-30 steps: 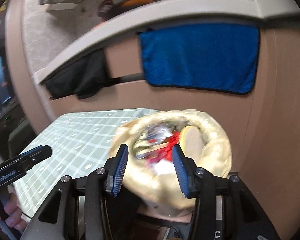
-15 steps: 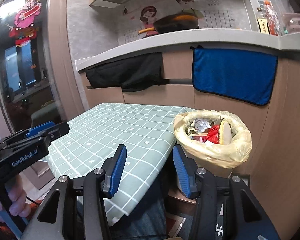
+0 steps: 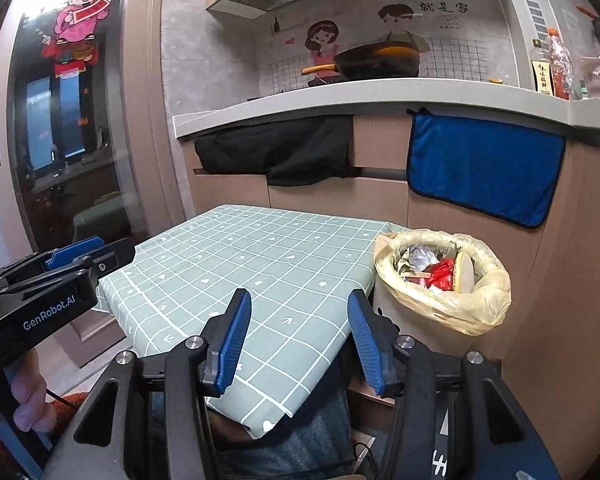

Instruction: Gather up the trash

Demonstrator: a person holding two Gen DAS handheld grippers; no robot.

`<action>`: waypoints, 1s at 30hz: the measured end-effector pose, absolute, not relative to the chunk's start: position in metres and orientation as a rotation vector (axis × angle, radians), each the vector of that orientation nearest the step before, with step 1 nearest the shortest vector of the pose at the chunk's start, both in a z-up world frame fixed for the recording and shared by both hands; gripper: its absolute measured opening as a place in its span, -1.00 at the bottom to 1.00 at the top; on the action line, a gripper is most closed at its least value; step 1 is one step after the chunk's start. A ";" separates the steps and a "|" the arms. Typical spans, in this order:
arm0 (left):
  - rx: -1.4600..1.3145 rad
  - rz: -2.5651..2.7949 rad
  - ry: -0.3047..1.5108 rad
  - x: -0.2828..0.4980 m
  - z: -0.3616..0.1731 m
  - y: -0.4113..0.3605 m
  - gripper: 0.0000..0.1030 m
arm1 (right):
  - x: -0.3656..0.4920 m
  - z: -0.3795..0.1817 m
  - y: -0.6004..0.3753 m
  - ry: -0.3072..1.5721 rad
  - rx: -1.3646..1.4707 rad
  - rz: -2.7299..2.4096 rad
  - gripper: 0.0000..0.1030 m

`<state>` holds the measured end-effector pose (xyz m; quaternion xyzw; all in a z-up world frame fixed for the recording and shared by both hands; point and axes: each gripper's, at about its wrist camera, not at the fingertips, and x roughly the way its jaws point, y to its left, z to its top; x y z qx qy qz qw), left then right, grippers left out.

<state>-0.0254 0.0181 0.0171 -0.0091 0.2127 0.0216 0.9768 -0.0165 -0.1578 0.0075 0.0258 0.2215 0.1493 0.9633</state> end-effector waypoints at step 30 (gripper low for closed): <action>-0.002 -0.003 0.454 -0.026 0.015 0.012 -0.18 | -0.026 0.013 -0.166 0.426 0.065 0.265 -0.03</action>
